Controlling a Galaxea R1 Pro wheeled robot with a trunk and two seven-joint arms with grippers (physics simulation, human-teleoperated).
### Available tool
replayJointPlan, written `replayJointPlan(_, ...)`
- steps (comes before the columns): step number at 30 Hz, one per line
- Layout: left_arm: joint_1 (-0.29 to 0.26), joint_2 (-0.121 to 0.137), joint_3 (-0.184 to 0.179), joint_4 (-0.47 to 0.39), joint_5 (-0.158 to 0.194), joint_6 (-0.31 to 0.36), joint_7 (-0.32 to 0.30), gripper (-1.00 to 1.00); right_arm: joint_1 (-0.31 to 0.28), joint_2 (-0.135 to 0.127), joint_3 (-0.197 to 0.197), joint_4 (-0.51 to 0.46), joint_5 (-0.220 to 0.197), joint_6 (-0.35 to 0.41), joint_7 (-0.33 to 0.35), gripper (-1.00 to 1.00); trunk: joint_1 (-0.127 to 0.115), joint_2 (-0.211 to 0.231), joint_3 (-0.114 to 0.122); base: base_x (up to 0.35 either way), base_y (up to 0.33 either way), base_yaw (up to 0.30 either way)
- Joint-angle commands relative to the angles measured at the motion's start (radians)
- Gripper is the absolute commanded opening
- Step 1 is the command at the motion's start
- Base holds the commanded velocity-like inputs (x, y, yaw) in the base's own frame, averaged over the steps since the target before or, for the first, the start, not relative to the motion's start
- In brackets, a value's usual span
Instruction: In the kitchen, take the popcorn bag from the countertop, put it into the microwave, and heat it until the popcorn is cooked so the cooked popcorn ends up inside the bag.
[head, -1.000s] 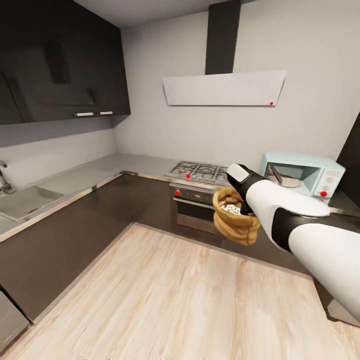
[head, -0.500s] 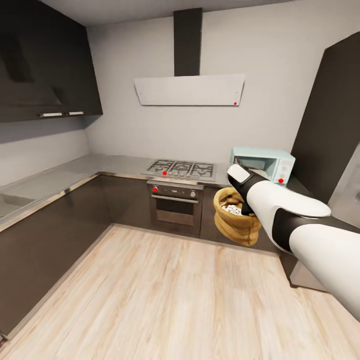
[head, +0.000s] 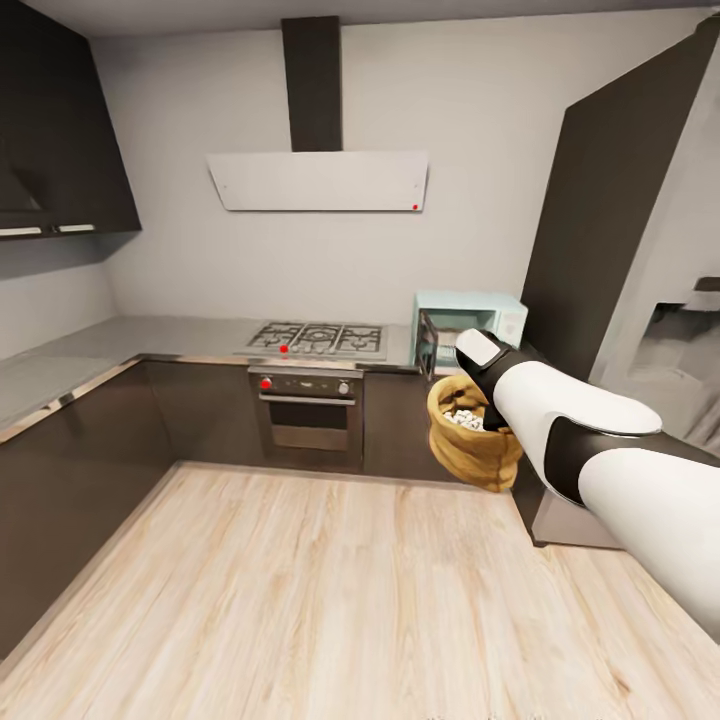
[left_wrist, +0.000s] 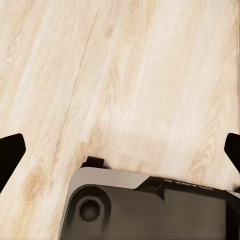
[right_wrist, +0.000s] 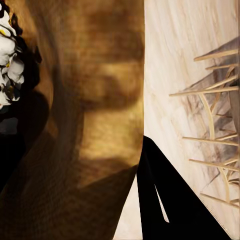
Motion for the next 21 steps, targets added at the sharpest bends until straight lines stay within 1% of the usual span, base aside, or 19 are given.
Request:
replayJointPlan(1,0.000,0.000,0.001,0.000,0.002,-0.003,0.001,1.00,-0.001,0.001,-0.005,-0.002,0.002,0.004,-0.002,-1.00,0.001,-0.002,-0.002,0.000,0.000,-0.300)
replayJointPlan(4,0.000,0.000,0.001,0.000,0.002,-0.004,0.001,1.00,0.003,0.002,-0.009,-0.003,0.000,-0.002,0.000,-1.00,0.001,-0.002,-0.002,0.000,0.000,-0.282)
replayJointPlan(6,0.000,0.000,0.001,0.000,0.002,-0.003,0.001,1.00,0.004,0.002,-0.015,-0.005,-0.004,-0.005,0.002,-1.00,0.001,-0.002,-0.002,0.000,0.000,-0.107)
replayJointPlan(8,-0.001,0.000,0.001,0.000,0.002,-0.003,0.001,1.00,0.005,0.002,-0.023,-0.007,-0.007,-0.048,0.007,-1.00,0.001,-0.002,-0.002,0.000,0.000,-0.028)
replayJointPlan(10,0.000,0.000,0.001,0.000,0.002,-0.003,0.001,1.00,0.007,0.001,-0.027,-0.007,-0.007,-0.127,0.011,-1.00,0.001,-0.002,-0.002,0.000,0.000,-0.008)
replayJointPlan(15,0.000,0.000,0.001,0.000,0.002,-0.004,0.001,1.00,0.014,0.001,-0.031,-0.009,-0.008,-0.214,0.035,-1.00,0.001,-0.002,-0.002,0.000,0.000,-0.001)
replayJointPlan(17,0.000,0.000,0.001,0.000,0.002,-0.003,0.001,1.00,0.017,0.001,-0.031,-0.008,-0.008,-0.239,0.038,-1.00,0.001,-0.002,-0.002,0.000,0.000,0.000)
replayJointPlan(21,-0.001,0.000,0.001,0.000,0.002,-0.003,0.001,1.00,0.031,0.002,-0.031,-0.006,-0.008,-0.253,0.039,-1.00,0.001,-0.002,-0.002,0.061,0.000,0.000)
